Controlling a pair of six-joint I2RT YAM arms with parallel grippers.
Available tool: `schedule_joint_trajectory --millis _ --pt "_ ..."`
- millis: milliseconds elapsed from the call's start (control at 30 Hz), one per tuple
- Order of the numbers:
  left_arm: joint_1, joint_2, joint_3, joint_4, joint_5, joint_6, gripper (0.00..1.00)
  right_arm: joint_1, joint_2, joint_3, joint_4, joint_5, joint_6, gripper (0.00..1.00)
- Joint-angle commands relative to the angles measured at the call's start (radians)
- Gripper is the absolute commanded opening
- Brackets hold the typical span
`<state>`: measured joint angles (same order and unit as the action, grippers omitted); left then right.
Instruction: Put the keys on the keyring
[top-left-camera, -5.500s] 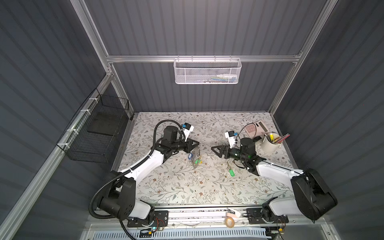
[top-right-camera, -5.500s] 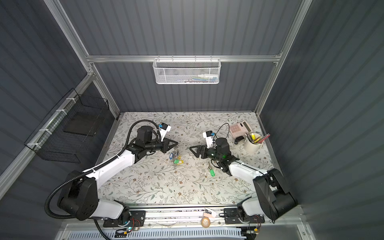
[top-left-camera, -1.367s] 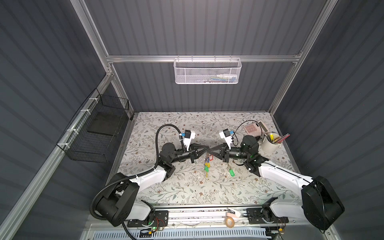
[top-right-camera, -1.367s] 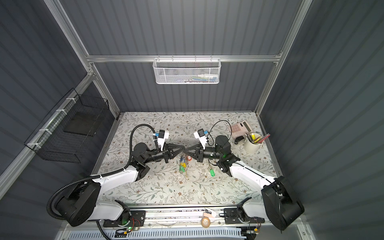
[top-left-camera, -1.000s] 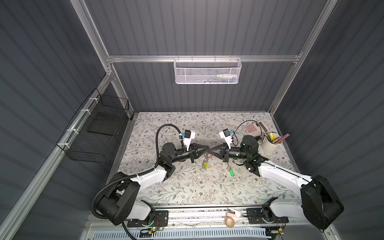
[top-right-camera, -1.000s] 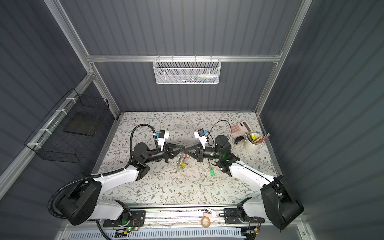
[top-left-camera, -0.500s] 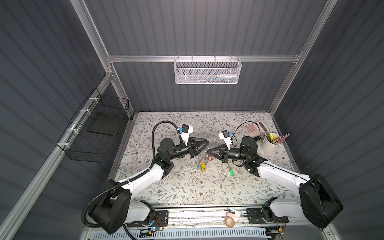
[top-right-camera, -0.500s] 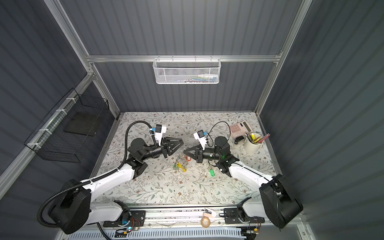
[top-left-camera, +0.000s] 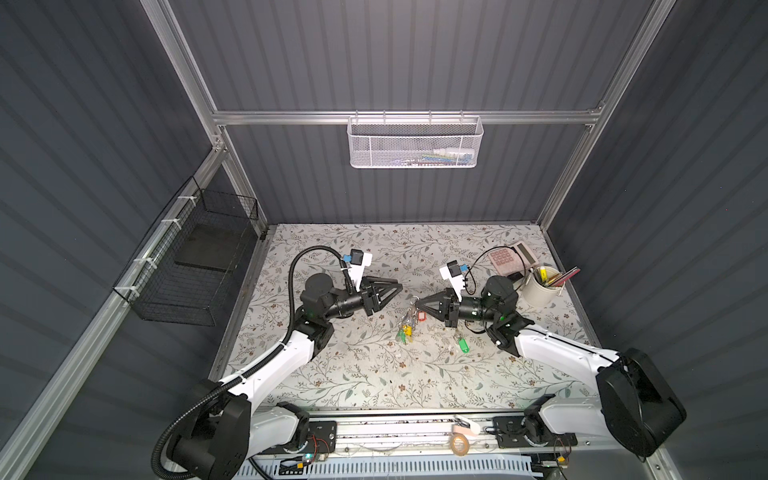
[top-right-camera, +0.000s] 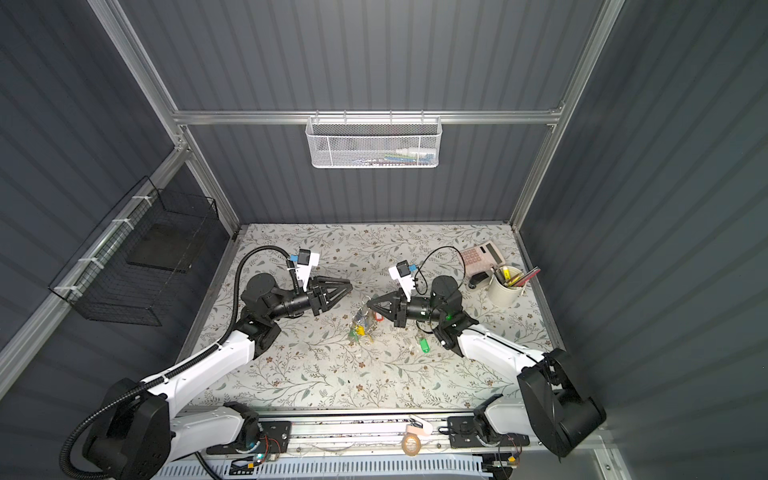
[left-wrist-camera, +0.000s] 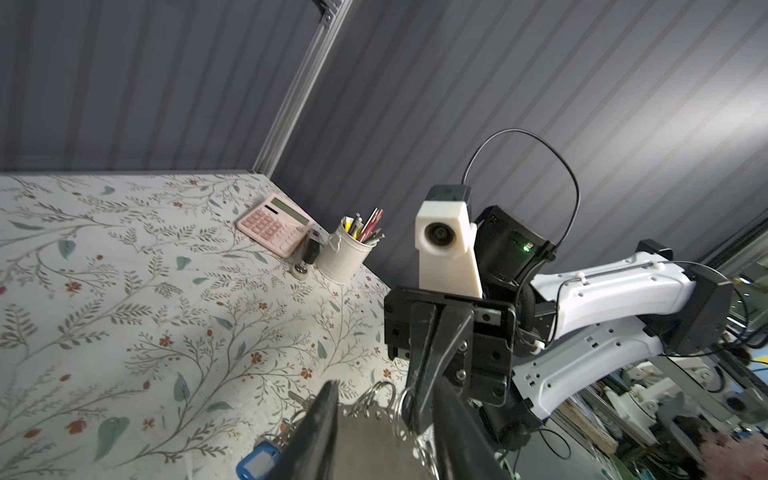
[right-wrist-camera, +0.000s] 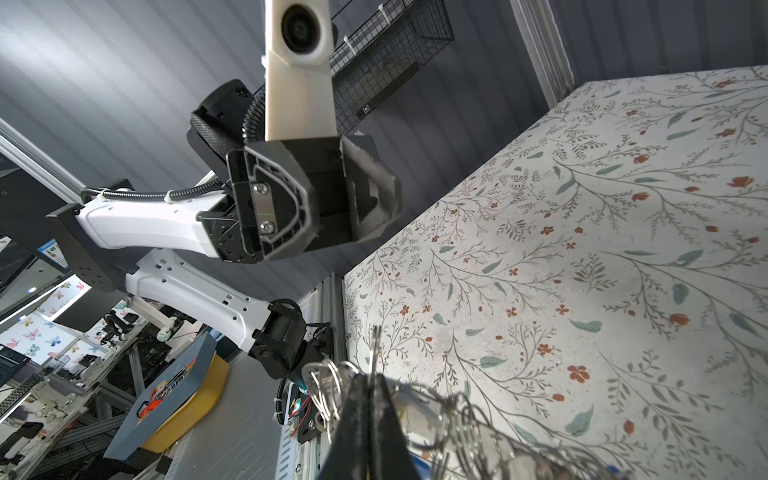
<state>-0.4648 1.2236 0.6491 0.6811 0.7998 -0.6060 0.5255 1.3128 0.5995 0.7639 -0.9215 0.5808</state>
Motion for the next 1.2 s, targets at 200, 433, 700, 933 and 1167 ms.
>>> schedule_joint_trajectory --millis 200,433,700,933,1167 --pt "-0.044 0.119 -0.012 0.104 0.135 -0.009 0.30 0.004 0.022 -0.008 0.155 -0.056 0.050 0.00" --pt "-0.092 0.122 -0.033 0.124 0.138 0.026 0.29 0.004 0.030 -0.006 0.154 -0.055 0.052 0.00" --pt "-0.060 0.058 -0.091 0.108 0.025 0.028 0.36 -0.001 0.021 -0.011 0.160 -0.049 0.056 0.00" --pt "-0.049 -0.001 -0.123 0.100 0.026 0.028 0.42 -0.002 0.026 -0.012 0.163 -0.046 0.059 0.00" --pt "-0.078 0.032 -0.115 0.146 0.057 0.021 0.43 -0.001 0.030 -0.006 0.153 -0.049 0.059 0.00"
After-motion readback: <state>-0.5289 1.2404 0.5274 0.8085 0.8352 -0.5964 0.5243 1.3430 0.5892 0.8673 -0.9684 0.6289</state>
